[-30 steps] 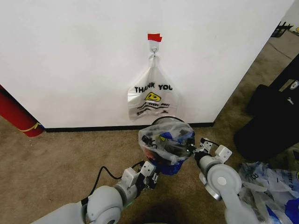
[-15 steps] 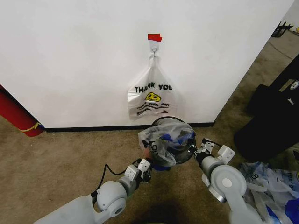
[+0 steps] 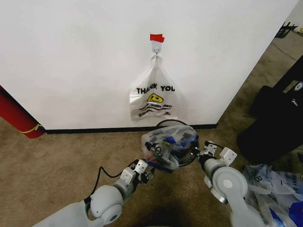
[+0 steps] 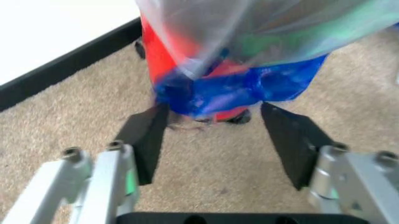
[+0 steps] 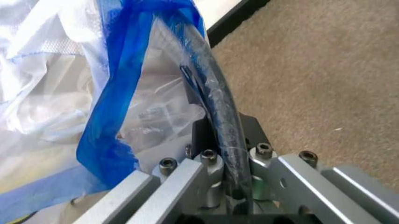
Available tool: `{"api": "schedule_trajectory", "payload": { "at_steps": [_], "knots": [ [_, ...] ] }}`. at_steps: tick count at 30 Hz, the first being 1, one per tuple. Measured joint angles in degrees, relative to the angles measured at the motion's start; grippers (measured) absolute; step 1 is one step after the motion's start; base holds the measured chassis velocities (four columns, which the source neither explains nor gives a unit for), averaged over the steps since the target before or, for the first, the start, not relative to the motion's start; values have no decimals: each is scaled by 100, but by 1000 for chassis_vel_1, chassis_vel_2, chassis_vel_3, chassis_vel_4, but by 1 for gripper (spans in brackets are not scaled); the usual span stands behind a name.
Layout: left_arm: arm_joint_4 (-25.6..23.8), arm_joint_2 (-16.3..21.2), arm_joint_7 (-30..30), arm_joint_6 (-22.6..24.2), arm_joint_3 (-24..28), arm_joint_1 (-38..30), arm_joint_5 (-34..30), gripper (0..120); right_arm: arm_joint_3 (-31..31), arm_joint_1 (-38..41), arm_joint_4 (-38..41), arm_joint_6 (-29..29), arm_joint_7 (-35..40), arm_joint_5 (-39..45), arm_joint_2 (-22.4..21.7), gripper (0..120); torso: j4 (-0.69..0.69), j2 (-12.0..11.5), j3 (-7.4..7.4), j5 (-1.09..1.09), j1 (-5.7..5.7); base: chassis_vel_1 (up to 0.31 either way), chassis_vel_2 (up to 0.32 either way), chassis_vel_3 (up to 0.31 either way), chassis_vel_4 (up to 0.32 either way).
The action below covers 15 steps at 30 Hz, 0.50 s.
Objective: Pick up the garbage bag from the wall and place it over the trash bin.
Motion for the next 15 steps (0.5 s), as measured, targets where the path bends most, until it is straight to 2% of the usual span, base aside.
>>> {"api": "schedule_trajectory", "payload": {
  "at_steps": [9, 15],
  "knots": [
    [-636, 253, 14, 136, -179, 64, -210, 98, 89, 35, -166, 41, -49, -114, 36, 0, 0, 0, 0, 0, 0, 0, 0, 0, 0],
    [-1004, 450, 16, 19, -838, 305, -323, 100, 101, -12, -184, 61, -60, -143, 8, 0, 1, 0, 0, 0, 0, 0, 0, 0, 0]
  ]
}}
